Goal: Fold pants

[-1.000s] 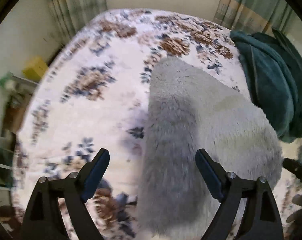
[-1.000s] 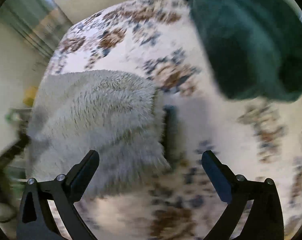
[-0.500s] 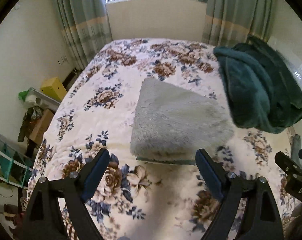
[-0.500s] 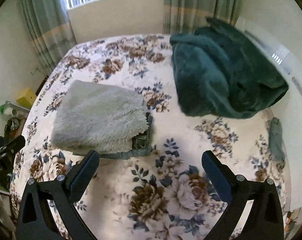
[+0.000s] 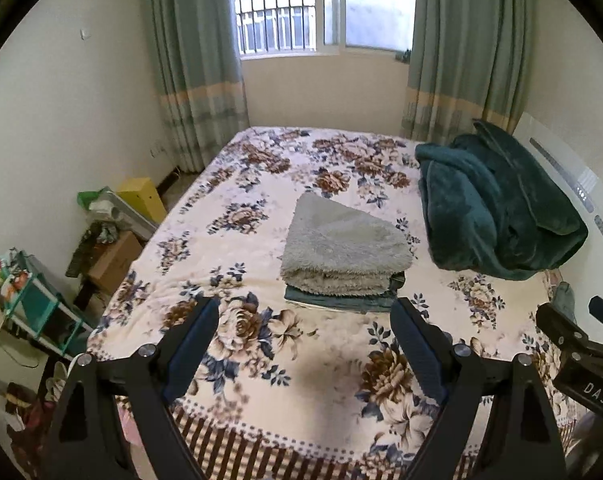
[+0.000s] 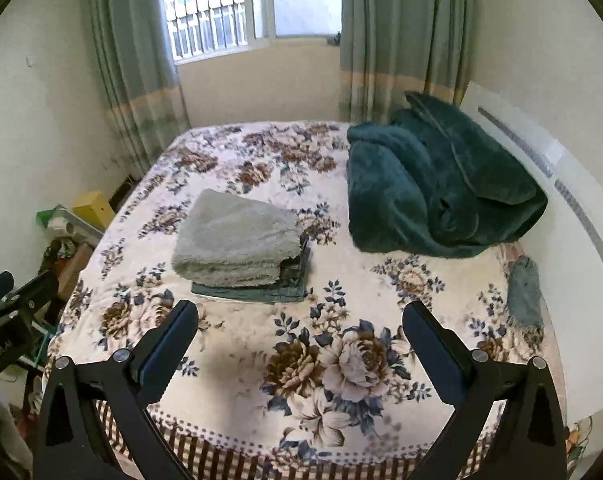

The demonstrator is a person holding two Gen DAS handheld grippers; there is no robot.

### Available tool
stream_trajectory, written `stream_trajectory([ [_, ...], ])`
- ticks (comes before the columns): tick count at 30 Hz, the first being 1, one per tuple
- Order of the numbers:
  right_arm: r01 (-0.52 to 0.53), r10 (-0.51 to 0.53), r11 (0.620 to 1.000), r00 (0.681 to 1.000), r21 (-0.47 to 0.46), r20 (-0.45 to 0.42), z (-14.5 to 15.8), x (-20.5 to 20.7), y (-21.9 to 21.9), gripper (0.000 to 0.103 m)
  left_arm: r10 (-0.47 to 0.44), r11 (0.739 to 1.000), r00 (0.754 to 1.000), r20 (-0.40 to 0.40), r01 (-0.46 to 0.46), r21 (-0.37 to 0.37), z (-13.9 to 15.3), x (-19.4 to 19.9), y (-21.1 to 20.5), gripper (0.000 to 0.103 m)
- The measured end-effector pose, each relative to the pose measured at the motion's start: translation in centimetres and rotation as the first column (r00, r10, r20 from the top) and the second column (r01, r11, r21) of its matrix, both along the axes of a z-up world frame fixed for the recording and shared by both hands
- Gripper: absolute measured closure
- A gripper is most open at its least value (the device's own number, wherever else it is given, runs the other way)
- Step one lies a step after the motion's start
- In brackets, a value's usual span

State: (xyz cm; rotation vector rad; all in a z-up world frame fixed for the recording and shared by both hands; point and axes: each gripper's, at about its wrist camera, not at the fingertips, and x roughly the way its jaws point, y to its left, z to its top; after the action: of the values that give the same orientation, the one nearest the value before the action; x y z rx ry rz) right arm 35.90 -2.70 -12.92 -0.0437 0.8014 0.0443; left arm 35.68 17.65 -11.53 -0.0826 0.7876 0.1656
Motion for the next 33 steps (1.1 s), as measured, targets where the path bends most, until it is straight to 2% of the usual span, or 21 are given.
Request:
stream_trajectory([
  [6,0.001,0.0,1.0,0.996,-0.011,0.087,5.7,-7.2,-0.8,0.0,-0.01,1.0,0.998,0.059,0.009,0.029,3.5,-4.7,-0.8,0.016],
  [9,0.0,0.001,1.0,0.994,-0.012,0.107,7.9,-9.8,-0.7,0.0,-0.019,1.0,0.997,0.08,0.018,0.014,4.6,-6.5,-0.8,0.016],
  [15,-0.005,0.005,1.0,0.993,0.0,0.122,10.5,-13.5,0.0,0.0,-0.045,0.999,0.993,0.107,0.046,-0.002,6.2,-8.6,-0.3,0.016],
  [19,-0.006,0.006,1.0,0.993,0.004,0.122,10.3,-13.9,0.4,0.0,-0.049,0.999,0.991,0.123,0.046,0.022,6.4,-9.4,0.1,0.016],
  [20,-0.007,0.006,1.0,0.992,0.003,0.122,10.5,-14.3,0.5,0.0,-0.048,0.999,0.991,0.125,0.046,0.02,6.4,-9.4,0.4,0.014],
  [21,-0.003,0.003,1.0,0.992,0.002,0.125,10.8,-14.6,0.6,0.0,-0.047,0.999,0.991,0.127,0.045,0.021,6.4,-9.6,0.4,0.006],
  [23,-0.002,0.001,1.0,0.992,0.008,0.124,11.4,-15.2,0.6,0.0,-0.039,0.999,0.99,0.134,0.036,0.026,6.5,-10.0,0.5,0.001],
  [33,-0.028,0.026,1.0,0.992,0.012,0.122,13.3,-14.6,1.0,0.0,-0.008,1.0,0.988,0.155,0.005,0.024,7.2,-11.0,1.4,0.001],
])
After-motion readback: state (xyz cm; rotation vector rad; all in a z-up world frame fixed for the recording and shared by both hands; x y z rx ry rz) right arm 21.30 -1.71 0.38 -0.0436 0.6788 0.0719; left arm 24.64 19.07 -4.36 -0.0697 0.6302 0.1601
